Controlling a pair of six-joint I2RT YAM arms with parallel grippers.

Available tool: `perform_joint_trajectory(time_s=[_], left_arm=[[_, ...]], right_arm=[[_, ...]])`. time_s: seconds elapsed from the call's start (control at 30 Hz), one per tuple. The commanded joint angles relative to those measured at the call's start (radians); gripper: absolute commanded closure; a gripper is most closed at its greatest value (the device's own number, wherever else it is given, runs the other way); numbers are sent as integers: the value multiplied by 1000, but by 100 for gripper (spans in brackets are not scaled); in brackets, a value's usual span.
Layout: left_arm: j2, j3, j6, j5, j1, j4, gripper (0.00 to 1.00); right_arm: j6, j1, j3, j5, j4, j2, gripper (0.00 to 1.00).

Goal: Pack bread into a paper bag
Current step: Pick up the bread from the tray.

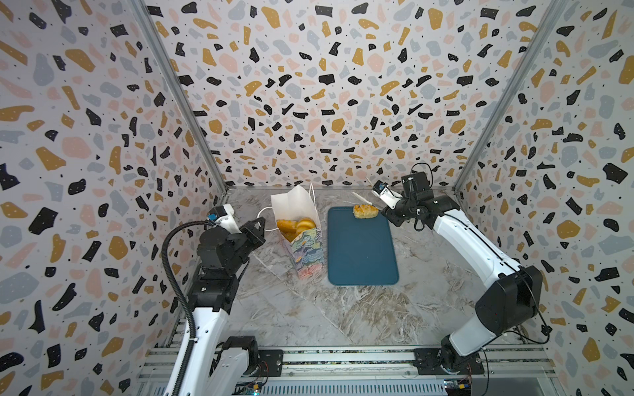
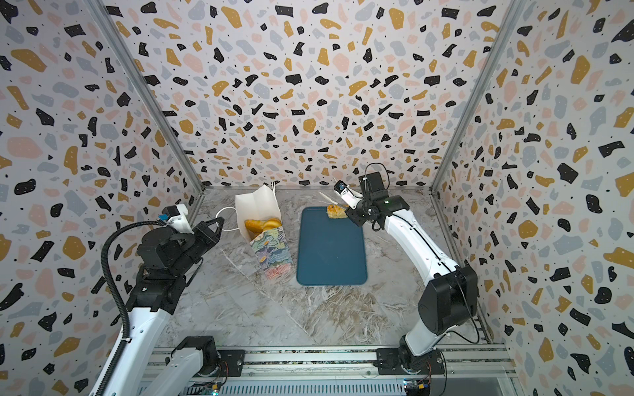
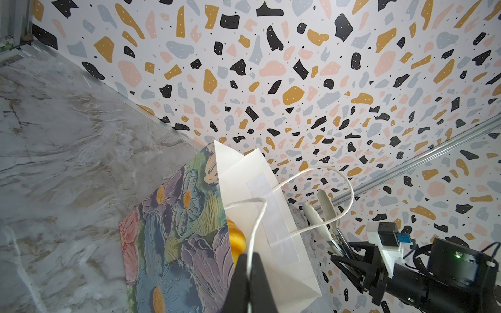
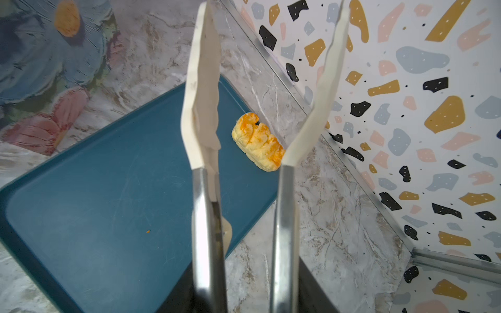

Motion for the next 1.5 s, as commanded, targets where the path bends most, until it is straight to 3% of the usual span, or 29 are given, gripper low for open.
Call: perform_joint_trajectory(time_s=[0.0, 0.7, 1.47], left_arm=[[-3, -4, 3, 2, 3, 29, 100], [38, 7, 11, -7, 3, 29, 100], [59, 17, 13, -14, 3, 30, 100]], right_arm=[[-61, -23, 57, 9, 10, 20, 52], [-149, -133, 84, -56, 27, 226, 49], [-138, -188, -33, -120, 76, 306, 47]])
